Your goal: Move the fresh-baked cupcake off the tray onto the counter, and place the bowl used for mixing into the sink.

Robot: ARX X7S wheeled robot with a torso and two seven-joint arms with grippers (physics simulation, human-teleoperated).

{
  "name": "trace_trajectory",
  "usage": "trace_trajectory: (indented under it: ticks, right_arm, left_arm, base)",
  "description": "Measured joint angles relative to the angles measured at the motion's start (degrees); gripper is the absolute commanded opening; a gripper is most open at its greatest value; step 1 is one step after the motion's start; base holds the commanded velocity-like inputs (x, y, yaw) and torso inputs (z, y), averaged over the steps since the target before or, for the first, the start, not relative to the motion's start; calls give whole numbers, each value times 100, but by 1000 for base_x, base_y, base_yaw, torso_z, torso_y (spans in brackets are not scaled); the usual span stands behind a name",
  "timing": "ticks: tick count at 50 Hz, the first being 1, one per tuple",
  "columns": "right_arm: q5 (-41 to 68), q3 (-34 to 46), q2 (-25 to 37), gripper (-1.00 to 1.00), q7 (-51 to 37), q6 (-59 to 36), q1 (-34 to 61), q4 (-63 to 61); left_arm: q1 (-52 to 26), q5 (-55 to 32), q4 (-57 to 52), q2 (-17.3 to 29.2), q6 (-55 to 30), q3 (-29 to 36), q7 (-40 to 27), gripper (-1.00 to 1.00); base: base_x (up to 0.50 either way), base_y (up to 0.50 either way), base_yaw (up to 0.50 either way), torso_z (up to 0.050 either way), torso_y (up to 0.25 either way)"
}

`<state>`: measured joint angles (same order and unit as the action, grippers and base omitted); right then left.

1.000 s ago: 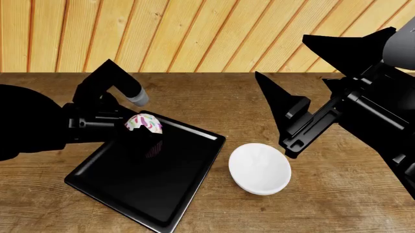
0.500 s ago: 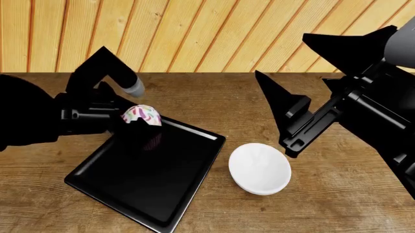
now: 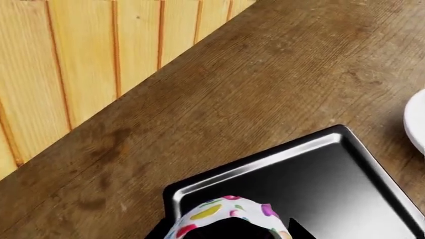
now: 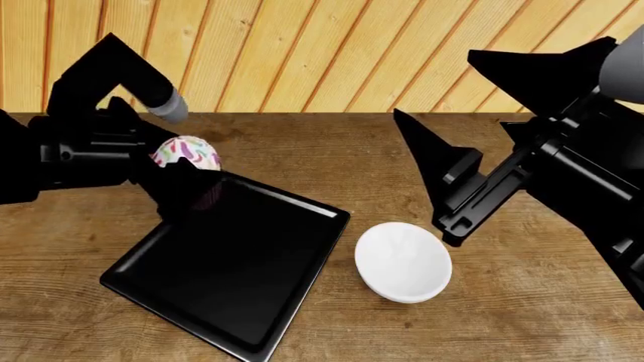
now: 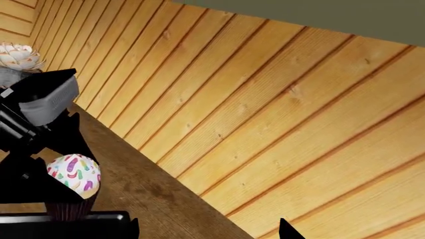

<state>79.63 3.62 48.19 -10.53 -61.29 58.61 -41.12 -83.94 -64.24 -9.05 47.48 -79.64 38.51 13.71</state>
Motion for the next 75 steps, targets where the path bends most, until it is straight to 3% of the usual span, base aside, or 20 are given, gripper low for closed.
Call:
trace_trajectory:
  ticks: [38, 75]
  right_arm:
    - [46, 145, 10, 100, -68, -10, 164, 23]
    - [-51, 173, 82, 100, -22, 106, 2, -5]
  left_arm:
    - [-398, 395, 387, 750, -277, 271, -231, -100]
    - [313, 525, 704, 1137, 92, 406, -640, -100]
  base:
    - [0, 0, 0, 0, 1]
    - [0, 0, 0, 0, 1]
